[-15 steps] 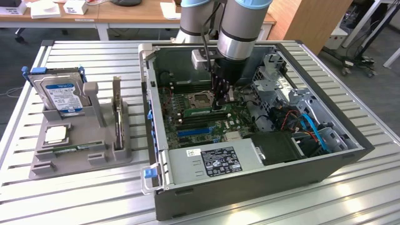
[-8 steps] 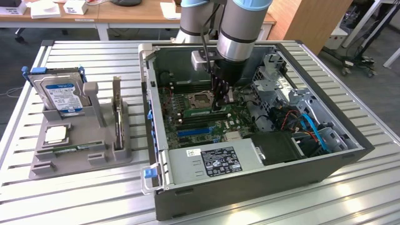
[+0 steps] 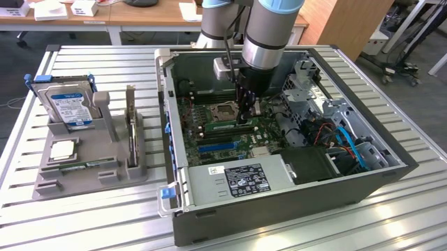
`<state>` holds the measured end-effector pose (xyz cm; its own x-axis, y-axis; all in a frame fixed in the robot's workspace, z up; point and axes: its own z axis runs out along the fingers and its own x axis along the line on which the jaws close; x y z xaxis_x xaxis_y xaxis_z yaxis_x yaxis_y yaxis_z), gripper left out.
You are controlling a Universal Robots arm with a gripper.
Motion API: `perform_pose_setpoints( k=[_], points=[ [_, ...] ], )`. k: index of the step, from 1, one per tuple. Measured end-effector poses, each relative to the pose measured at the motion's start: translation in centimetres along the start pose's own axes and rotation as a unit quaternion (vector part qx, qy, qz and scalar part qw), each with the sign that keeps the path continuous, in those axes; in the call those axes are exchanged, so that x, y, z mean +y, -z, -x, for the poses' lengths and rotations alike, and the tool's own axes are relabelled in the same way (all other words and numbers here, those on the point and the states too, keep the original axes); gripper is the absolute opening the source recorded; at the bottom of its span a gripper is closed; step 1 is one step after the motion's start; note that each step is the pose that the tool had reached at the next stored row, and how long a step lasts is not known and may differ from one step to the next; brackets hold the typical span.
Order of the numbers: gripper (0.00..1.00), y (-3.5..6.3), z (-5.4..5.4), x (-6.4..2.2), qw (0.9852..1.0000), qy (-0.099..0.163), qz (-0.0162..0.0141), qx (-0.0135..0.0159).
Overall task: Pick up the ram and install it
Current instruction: 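Insert the ram into the slot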
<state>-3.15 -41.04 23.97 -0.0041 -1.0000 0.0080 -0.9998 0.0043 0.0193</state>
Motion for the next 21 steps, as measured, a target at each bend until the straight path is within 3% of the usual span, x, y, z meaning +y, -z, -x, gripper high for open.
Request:
perform_pose_setpoints(
  k=[21],
  points=[
    [0.11,-0.19,0.21,0.0,1.0,0.0,0.0,0.0]
  ],
)
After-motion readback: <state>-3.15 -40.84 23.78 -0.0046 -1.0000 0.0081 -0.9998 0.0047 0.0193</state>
